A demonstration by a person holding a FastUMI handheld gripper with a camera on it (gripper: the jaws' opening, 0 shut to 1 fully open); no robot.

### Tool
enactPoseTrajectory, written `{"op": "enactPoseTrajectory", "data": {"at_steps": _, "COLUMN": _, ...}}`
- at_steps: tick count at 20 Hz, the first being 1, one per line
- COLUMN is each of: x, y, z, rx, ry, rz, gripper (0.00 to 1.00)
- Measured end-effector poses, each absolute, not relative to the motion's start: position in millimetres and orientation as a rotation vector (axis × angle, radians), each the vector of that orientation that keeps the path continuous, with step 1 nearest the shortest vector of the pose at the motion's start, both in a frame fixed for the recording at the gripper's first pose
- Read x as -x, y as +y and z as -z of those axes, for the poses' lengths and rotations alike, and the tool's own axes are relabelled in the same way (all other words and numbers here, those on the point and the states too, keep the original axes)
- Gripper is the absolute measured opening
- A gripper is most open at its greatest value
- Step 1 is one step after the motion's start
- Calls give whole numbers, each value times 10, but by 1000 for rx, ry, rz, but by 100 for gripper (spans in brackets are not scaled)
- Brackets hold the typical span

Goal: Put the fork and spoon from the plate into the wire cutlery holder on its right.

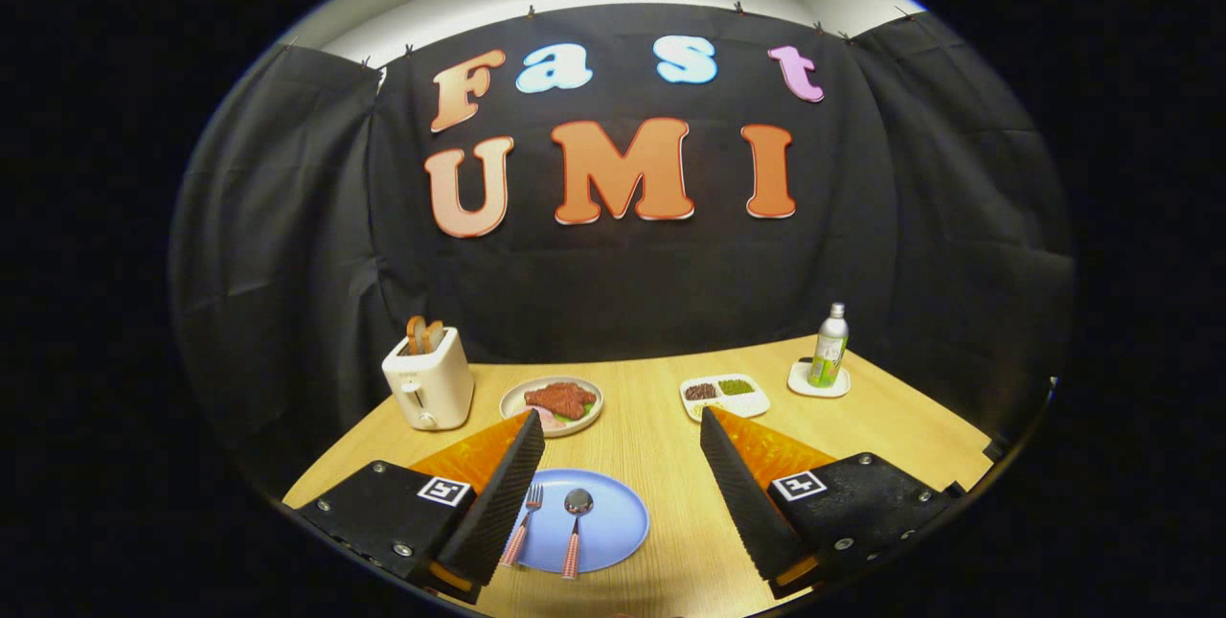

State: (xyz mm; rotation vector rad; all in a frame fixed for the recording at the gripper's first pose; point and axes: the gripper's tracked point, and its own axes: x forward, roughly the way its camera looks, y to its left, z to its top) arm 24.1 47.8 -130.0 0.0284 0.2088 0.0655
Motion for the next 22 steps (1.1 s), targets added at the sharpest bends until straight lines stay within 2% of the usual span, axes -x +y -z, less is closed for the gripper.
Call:
{"op": "enactPoseTrajectory", "data": {"at_steps": 14, "x": -241, "y": 904, "z": 2720, "rx": 12, "ry": 487, "rz": -157, "gripper": 98}}
{"op": "enactPoseTrajectory", "data": {"at_steps": 16, "x": -240, "y": 932, "z": 2859, "rx": 22, "ry": 522, "rz": -164, "gripper": 94}}
{"op": "enactPoseTrajectory", "data": {"at_steps": 18, "x": -254, "y": 939, "z": 2984, "rx": 29, "ry": 553, "rz": -159, "gripper": 85}}
{"op": "enactPoseTrajectory", "data": {"at_steps": 22, "x": -248, "y": 942, "z": 3222, "rx": 44, "ry": 620, "rz": -145, "gripper": 62}}
